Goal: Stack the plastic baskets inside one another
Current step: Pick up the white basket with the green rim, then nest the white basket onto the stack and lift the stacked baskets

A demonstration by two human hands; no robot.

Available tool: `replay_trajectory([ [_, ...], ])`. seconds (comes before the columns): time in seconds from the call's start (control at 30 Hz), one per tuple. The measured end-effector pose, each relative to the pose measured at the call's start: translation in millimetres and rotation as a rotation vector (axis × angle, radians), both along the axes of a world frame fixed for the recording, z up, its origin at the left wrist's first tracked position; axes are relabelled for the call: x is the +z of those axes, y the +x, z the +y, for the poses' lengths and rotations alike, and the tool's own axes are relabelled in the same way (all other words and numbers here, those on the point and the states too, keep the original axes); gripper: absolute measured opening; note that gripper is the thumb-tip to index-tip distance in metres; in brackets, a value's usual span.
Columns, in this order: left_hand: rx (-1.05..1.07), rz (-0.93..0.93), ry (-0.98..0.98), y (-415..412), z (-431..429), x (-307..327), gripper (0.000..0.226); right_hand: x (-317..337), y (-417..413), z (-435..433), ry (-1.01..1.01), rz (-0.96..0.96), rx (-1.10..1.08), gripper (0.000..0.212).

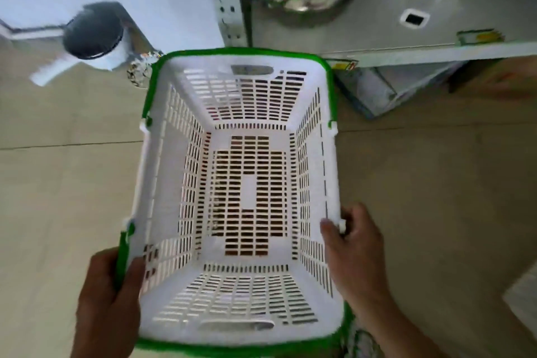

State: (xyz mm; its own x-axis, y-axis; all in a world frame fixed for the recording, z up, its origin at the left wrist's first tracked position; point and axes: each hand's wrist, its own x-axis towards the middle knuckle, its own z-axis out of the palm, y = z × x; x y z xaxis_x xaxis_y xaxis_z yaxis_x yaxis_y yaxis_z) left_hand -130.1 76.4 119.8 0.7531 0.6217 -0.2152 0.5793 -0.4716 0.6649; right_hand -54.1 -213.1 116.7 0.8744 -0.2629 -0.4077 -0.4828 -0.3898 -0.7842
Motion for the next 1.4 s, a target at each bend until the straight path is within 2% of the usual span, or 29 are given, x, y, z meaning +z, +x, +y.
replay_trajectory([
  [0.1, 0.001, 0.094, -0.007, 3.8, 11.7, -50.7, 0.015, -46.6, 4.2, 21.1, -0.137, -0.007, 0.047, 0.011],
  [0.17, -0.051, 0.115, -0.021, 5.5, 20.5, -86.7, 0.029, -80.5, 3.5, 27.6, -0.3, -0.017, 0.12, 0.014],
  [0.23, -0.172, 0.177, -0.06, 4.5, 25.5, -118.2, 0.041, -111.7, -3.3, 29.4, -0.42, 0.04, 0.244, 0.028],
  [0.33, -0.272, 0.375, -0.12, 5.1, 20.4, -142.2, 0.042, -136.9, -17.3, 24.8, -0.351, 0.268, 0.4, 0.072],
  [0.4, -0.263, 0.401, -0.1, 5.1, 12.3, -144.3, 0.048, -137.8, -21.9, 18.4, -0.245, 0.355, 0.444, 0.088],
  [0.47, -0.221, 0.381, -0.031, 6.1, 4.2, -132.5, 0.067, -131.0, -21.8, 9.2, -0.174, 0.34, 0.461, 0.09],
  [0.53, -0.168, 0.367, 0.069, 8.1, -9.4, -115.5, 0.072, -119.6, -22.7, -4.9, -0.149, 0.336, 0.455, 0.083],
  [0.6, -0.197, 0.339, 0.081, 9.9, -32.9, -97.7, 0.066, -107.0, -28.9, -25.8, -0.13, 0.366, 0.38, 0.079],
  [0.7, -0.344, 0.324, 0.062, 8.9, -92.0, -78.6, 0.062, -98.3, -42.4, -75.7, -0.035, 0.384, 0.125, 0.069],
  [0.83, -0.592, 0.32, -0.086, 23.0, -206.7, -62.3, 0.049, -100.3, -58.4, -176.0, 0.01, 0.36, -0.224, 0.048],
  [0.9, -0.659, 0.333, -0.142, 31.5, -274.5, -63.4, 0.045, -103.0, -67.6, -235.8, 0.027, 0.331, -0.374, 0.045],
  [1.0, -0.771, 0.318, -0.182, 36.1, -382.5, -75.8, 0.051, -104.6, -85.0, -329.7, 0.034, 0.333, -0.499, 0.048],
  [1.17, -1.08, 0.36, -0.214, 38.8, -562.3, -102.2, 0.051, -100.1, -115.8, -483.8, 0.024, 0.294, -0.696, 0.045],
  [1.27, -1.19, 0.373, -0.217, 28.9, -656.9, -111.3, 0.05, -104.6, -141.1, -562.8, -0.009, 0.283, -0.827, 0.043],
  [1.4, -1.287, 0.416, -0.209, 9.6, -752.3, -127.2, 0.054, -109.2, -180.7, -637.8, -0.044, 0.317, -0.872, 0.047],
])
